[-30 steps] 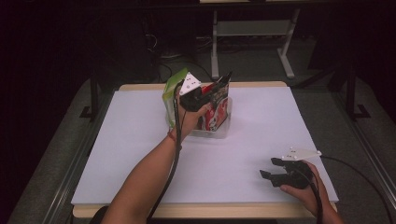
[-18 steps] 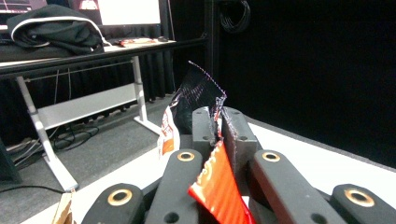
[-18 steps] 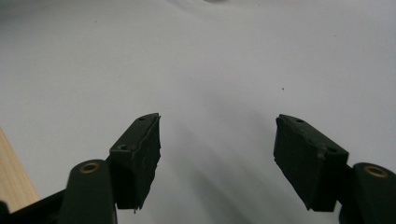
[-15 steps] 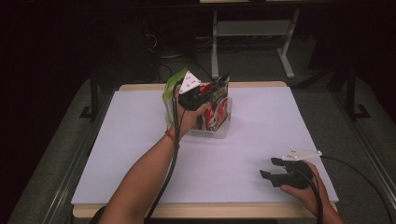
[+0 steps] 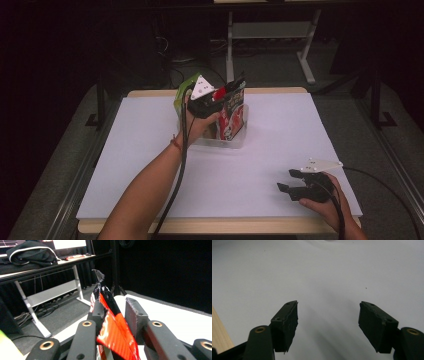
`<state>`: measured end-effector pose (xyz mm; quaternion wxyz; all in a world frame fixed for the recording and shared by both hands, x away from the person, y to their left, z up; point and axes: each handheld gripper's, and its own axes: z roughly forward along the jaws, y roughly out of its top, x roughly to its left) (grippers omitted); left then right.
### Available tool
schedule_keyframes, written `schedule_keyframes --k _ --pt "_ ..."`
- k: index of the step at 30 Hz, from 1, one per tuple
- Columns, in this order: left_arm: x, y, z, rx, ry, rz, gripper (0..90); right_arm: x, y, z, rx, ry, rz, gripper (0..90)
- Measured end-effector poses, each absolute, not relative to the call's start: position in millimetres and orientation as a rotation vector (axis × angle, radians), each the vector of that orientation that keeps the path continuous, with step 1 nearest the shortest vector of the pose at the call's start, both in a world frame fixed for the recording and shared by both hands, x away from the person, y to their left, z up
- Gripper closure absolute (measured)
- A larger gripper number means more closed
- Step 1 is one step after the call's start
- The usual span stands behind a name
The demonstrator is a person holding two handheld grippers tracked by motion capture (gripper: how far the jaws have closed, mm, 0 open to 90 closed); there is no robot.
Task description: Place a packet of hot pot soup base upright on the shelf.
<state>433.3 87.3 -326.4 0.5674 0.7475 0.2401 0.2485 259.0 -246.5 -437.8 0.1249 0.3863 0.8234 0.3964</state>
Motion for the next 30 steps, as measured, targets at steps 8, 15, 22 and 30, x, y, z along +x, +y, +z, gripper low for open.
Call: schedule_keyframes --k 8,15,22,30 --pt "425 100 -320 1.793 0.534 0.603 61.8 259 -246 -438 1.124 2.400 1.156 30.9" --pt "418 111 -316 1.815 0.498 0.630 56.1 259 -244 -438 1.128 2.402 1.149 30.9" --pt "410 118 -317 1.836 0.483 0.652 52.4 259 -244 -439 1.126 2.404 1.146 30.9" --pt "401 129 -321 1.852 0.474 0.641 50.0 259 -244 -439 1.126 2.404 1.144 30.9"
